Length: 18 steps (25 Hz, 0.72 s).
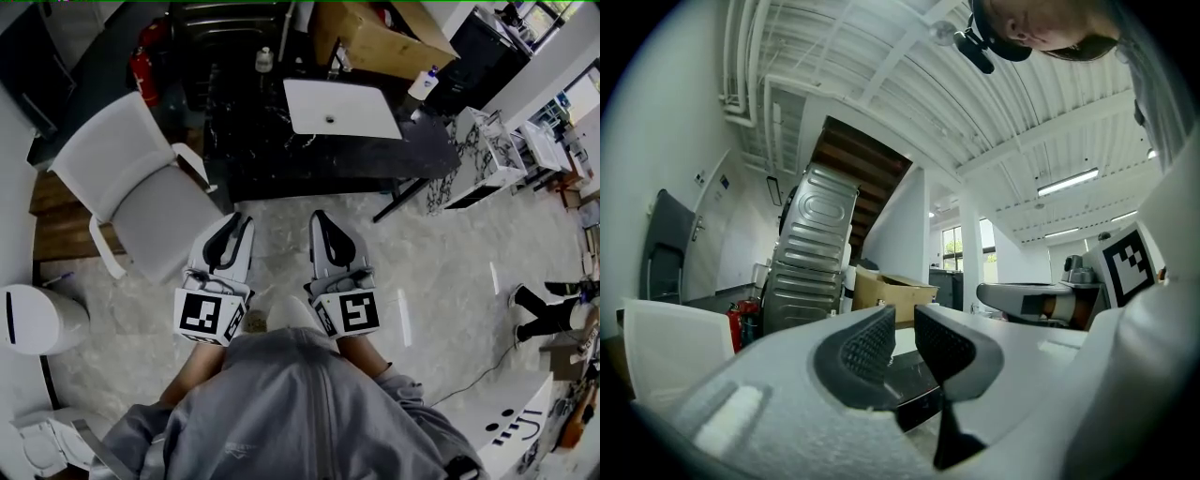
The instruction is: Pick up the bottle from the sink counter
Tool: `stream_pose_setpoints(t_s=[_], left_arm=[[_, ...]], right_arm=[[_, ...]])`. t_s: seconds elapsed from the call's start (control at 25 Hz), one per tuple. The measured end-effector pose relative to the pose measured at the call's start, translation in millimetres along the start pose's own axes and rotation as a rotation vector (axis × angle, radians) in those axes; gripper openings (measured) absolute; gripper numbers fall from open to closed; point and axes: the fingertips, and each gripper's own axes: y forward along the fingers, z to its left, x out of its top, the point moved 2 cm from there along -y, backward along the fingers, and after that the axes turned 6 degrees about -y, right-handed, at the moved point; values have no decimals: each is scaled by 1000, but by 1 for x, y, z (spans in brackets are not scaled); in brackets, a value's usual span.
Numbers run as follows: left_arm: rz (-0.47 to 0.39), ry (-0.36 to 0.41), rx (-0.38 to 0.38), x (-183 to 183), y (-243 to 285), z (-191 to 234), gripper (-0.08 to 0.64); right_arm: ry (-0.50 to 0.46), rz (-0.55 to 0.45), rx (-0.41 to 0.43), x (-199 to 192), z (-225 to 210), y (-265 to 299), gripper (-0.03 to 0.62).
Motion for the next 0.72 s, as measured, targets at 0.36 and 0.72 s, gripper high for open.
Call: stream_pose_setpoints(t_s=[0.36, 0.72], left_arm=[[2, -4, -11, -2, 67, 32, 66], [-20, 1, 21, 5, 188, 85, 66]], right_arm=[[8, -22, 18, -18, -30, 72, 2], [17, -44, 42, -34, -96, 186, 2]])
